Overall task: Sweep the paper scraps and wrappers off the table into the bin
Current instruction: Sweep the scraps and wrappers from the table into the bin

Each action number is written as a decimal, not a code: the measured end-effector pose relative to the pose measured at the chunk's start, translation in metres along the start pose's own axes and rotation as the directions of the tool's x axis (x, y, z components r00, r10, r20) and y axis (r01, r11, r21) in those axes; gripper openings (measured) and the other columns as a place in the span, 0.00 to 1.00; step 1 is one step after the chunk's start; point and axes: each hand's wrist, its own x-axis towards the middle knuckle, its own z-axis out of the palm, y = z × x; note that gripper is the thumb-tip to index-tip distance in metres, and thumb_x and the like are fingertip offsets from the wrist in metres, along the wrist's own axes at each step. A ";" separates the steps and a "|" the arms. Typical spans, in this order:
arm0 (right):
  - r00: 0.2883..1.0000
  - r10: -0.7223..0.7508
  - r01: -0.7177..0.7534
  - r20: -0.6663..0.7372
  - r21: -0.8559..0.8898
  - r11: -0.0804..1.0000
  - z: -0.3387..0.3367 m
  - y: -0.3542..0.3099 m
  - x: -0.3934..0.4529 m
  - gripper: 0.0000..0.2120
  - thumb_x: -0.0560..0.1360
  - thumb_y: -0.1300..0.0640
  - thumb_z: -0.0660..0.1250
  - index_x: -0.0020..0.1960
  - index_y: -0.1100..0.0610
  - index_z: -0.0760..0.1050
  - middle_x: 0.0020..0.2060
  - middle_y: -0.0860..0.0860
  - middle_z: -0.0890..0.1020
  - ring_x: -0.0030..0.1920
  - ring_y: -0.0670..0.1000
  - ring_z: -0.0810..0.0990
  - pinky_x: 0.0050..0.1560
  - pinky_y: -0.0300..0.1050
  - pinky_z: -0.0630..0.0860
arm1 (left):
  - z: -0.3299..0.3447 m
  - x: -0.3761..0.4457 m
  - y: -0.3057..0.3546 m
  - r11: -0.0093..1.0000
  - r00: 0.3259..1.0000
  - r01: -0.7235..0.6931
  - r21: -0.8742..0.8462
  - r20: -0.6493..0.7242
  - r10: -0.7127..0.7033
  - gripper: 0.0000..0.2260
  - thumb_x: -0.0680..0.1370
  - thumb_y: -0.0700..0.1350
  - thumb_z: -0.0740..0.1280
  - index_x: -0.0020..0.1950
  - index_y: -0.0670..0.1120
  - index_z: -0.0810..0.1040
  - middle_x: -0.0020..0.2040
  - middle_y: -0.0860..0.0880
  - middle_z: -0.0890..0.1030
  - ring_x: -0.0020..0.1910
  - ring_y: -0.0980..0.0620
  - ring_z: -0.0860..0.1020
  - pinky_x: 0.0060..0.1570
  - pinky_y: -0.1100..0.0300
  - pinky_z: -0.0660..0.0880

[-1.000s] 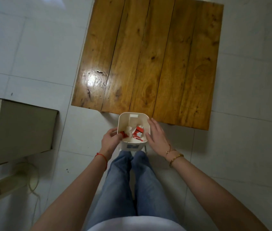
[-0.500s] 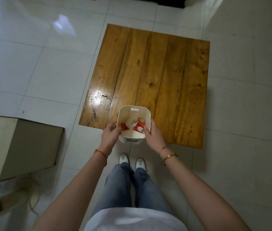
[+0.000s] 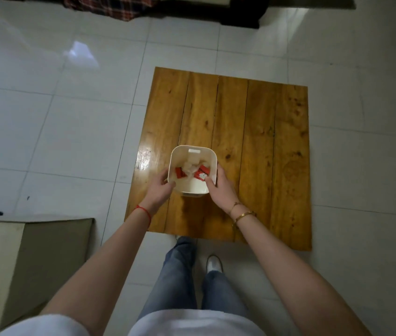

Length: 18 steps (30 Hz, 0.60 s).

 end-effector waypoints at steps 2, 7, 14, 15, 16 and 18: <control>1.000 0.009 -0.009 0.006 0.013 1.000 0.006 -0.008 0.018 0.26 0.81 0.49 0.57 0.76 0.50 0.53 0.58 0.52 0.79 0.51 0.54 0.79 0.50 0.52 0.80 | -0.011 0.019 0.005 1.000 1.000 0.002 0.015 0.006 -0.002 0.20 0.78 0.40 0.62 0.70 0.51 0.70 0.55 0.57 0.76 0.53 0.56 0.73 0.40 0.71 0.70; 0.998 0.054 -0.055 0.010 0.048 0.997 0.018 -0.021 0.049 0.25 0.80 0.52 0.59 0.74 0.52 0.57 0.62 0.53 0.77 0.59 0.54 0.77 0.56 0.49 0.76 | -0.026 0.057 0.007 0.998 0.999 0.040 0.049 0.008 -0.040 0.21 0.79 0.40 0.62 0.71 0.49 0.69 0.61 0.50 0.75 0.57 0.50 0.73 0.42 0.67 0.72; 0.993 0.102 -0.103 0.051 0.028 0.994 0.023 -0.026 0.065 0.25 0.80 0.53 0.60 0.75 0.54 0.57 0.64 0.53 0.75 0.62 0.54 0.76 0.60 0.50 0.75 | -0.031 0.076 0.004 0.996 0.997 0.080 0.050 0.008 -0.080 0.21 0.79 0.39 0.61 0.73 0.48 0.68 0.65 0.46 0.75 0.58 0.49 0.72 0.49 0.59 0.74; 0.993 0.105 -0.107 0.059 0.028 0.994 0.024 -0.025 0.066 0.25 0.80 0.53 0.60 0.75 0.54 0.57 0.64 0.53 0.76 0.62 0.54 0.76 0.60 0.50 0.75 | -0.031 0.077 0.002 0.995 0.996 0.089 0.050 0.008 -0.089 0.21 0.79 0.39 0.61 0.73 0.48 0.68 0.67 0.46 0.75 0.58 0.50 0.71 0.50 0.58 0.73; 0.991 0.112 -0.114 0.066 0.030 0.993 0.023 -0.025 0.065 0.25 0.80 0.53 0.60 0.75 0.54 0.58 0.64 0.53 0.76 0.62 0.54 0.76 0.60 0.50 0.75 | -0.030 0.076 0.002 0.994 0.995 0.100 0.054 0.013 -0.101 0.21 0.79 0.39 0.61 0.73 0.47 0.68 0.67 0.45 0.74 0.59 0.49 0.71 0.52 0.57 0.71; 0.990 0.121 -0.124 0.071 0.044 0.991 0.022 -0.023 0.065 0.25 0.80 0.54 0.60 0.75 0.54 0.58 0.64 0.52 0.76 0.61 0.54 0.76 0.59 0.50 0.76 | -0.028 0.077 -0.001 0.991 0.992 0.123 0.055 0.022 -0.125 0.21 0.79 0.40 0.62 0.73 0.47 0.67 0.68 0.43 0.74 0.61 0.47 0.71 0.54 0.54 0.70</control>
